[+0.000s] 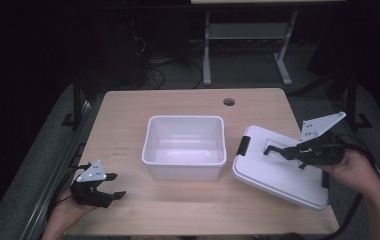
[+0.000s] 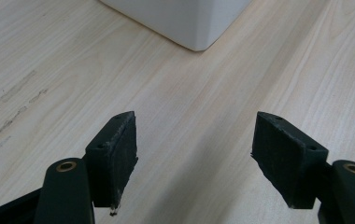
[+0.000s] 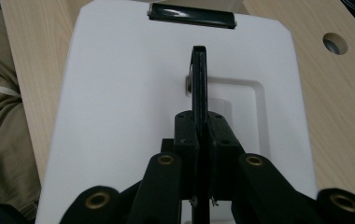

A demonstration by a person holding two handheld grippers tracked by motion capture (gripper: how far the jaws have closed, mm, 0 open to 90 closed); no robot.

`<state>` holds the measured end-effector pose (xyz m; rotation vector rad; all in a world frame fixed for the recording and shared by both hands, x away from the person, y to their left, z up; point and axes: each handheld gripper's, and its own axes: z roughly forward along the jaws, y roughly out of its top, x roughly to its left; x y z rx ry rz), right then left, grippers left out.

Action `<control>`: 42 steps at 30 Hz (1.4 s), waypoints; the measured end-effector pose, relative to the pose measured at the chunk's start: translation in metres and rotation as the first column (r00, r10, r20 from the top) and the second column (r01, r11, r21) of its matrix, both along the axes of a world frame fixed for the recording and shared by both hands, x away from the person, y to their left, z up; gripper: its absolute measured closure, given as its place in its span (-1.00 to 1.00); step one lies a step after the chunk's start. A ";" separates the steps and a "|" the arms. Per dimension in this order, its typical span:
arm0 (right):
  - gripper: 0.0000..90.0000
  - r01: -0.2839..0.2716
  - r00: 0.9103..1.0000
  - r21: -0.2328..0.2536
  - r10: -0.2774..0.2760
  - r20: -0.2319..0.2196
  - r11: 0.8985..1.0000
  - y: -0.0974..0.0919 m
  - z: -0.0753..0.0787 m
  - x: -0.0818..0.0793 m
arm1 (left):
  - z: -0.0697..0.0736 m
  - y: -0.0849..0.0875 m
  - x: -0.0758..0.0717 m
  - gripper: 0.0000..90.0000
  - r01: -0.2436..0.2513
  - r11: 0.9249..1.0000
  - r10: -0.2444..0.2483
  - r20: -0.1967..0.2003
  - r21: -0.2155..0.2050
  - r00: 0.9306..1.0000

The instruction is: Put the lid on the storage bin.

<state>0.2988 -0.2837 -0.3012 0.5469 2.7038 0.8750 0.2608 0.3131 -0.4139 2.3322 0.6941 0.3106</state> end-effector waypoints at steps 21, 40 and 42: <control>0.86 -0.031 0.999 0.017 0.030 0.030 0.999 0.010 0.032 0.001 | 0.003 0.004 0.000 -0.32 -0.007 1.000 0.007 0.006 -0.014 1.000; 0.86 -0.105 0.994 0.018 0.104 0.029 0.994 0.049 0.043 0.017 | 0.003 0.007 -0.001 -0.32 -0.012 1.000 0.012 0.005 -0.024 1.000; 0.86 -0.109 0.994 0.020 0.109 0.028 0.994 0.053 0.043 0.019 | 0.003 0.007 -0.001 -0.32 -0.013 1.000 0.013 0.005 -0.023 1.000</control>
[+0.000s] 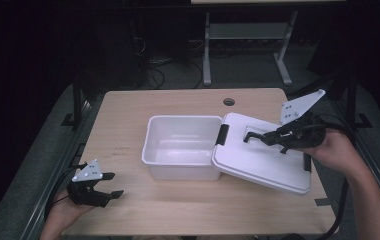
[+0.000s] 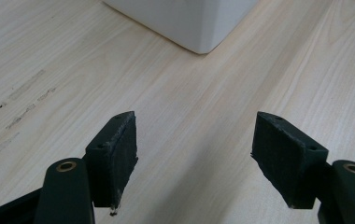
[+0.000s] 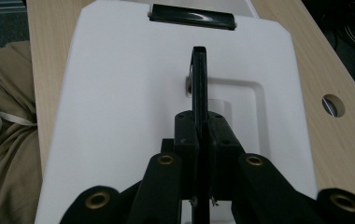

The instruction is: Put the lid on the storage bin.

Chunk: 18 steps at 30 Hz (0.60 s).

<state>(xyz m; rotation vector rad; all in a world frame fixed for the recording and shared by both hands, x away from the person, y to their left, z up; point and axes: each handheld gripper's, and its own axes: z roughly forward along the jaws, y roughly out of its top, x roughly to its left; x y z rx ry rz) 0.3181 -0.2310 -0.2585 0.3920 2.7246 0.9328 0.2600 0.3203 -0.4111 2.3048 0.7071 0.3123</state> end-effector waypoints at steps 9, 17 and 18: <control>0.86 -0.029 1.000 0.003 0.029 -0.005 1.000 0.017 0.001 0.008 | 0.000 0.002 -0.001 -0.32 -0.002 1.000 0.002 0.000 -0.008 1.000; 0.86 -0.056 0.998 0.003 0.056 -0.004 0.998 0.034 0.002 0.015 | 0.001 0.003 -0.001 -0.32 -0.005 1.000 0.005 0.001 -0.014 1.000; 0.86 -0.061 0.998 0.003 0.061 -0.002 0.998 0.035 0.002 0.015 | 0.001 0.003 -0.001 -0.32 -0.005 1.000 0.005 0.002 -0.014 1.000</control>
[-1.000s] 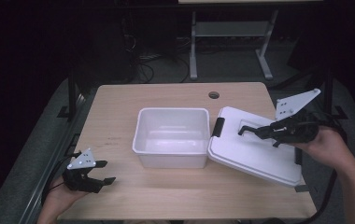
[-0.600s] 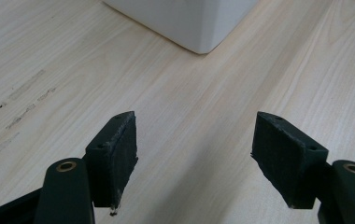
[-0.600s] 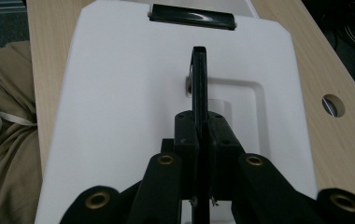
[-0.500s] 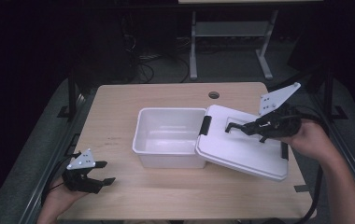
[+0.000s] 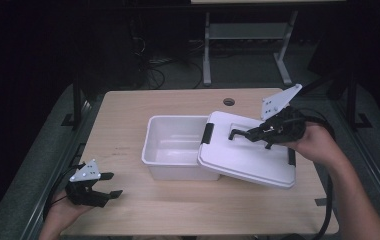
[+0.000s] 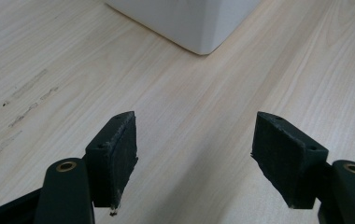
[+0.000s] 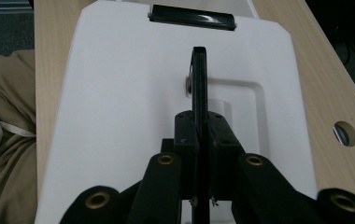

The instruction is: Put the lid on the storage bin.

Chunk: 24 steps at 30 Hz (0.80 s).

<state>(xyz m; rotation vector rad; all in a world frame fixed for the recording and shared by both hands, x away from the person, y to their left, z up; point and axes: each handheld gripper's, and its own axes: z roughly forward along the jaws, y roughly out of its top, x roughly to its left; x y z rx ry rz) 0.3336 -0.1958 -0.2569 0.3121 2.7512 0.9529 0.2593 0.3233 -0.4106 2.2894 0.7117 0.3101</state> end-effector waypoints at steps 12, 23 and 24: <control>0.86 -0.031 1.000 -0.017 0.031 0.001 0.999 0.019 0.004 0.006 | 0.000 -0.002 0.000 -0.32 0.006 1.000 -0.006 -0.001 0.007 1.000; 0.86 -0.061 0.998 -0.022 0.061 0.001 0.998 0.037 0.005 0.013 | -0.001 -0.003 0.000 -0.32 0.008 1.000 -0.008 -0.004 0.004 1.000; 0.86 -0.064 0.998 -0.022 0.064 0.001 0.998 0.039 0.005 0.014 | -0.001 -0.003 0.000 -0.32 0.008 1.000 -0.008 -0.003 0.003 1.000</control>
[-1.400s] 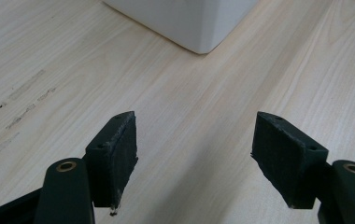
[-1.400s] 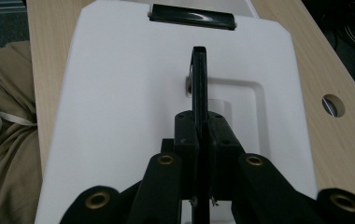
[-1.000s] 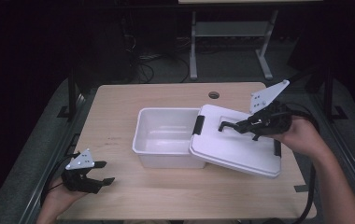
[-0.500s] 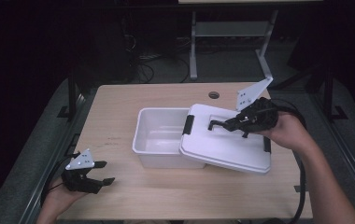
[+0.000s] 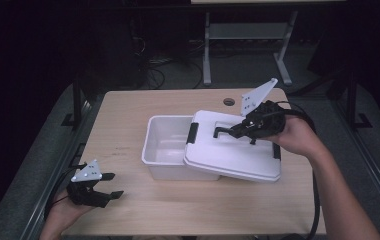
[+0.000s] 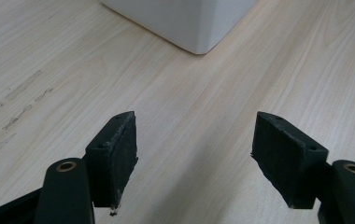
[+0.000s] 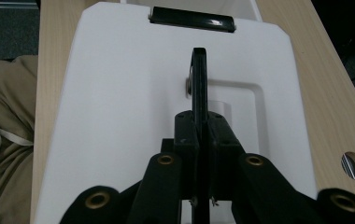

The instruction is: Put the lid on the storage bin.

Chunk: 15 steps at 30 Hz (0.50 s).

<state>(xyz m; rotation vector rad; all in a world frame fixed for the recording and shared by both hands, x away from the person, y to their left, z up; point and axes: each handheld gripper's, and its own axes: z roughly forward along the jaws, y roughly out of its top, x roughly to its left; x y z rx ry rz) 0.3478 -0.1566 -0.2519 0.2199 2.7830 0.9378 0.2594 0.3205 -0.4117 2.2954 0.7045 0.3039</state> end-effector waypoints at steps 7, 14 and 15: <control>0.86 -0.034 0.999 0.003 0.034 0.001 0.999 0.018 0.000 0.007 | 0.001 0.001 -0.001 -0.32 -0.001 1.000 0.001 0.005 -0.001 1.000; 0.86 -0.050 0.999 0.014 0.050 -0.001 0.999 0.027 -0.001 0.013 | 0.001 0.002 -0.001 -0.32 -0.001 1.000 0.001 0.005 -0.003 1.000; 0.86 -0.051 0.999 0.013 0.051 -0.001 0.999 0.028 -0.001 0.014 | 0.001 0.002 -0.001 -0.32 -0.001 1.000 0.001 0.005 -0.002 1.000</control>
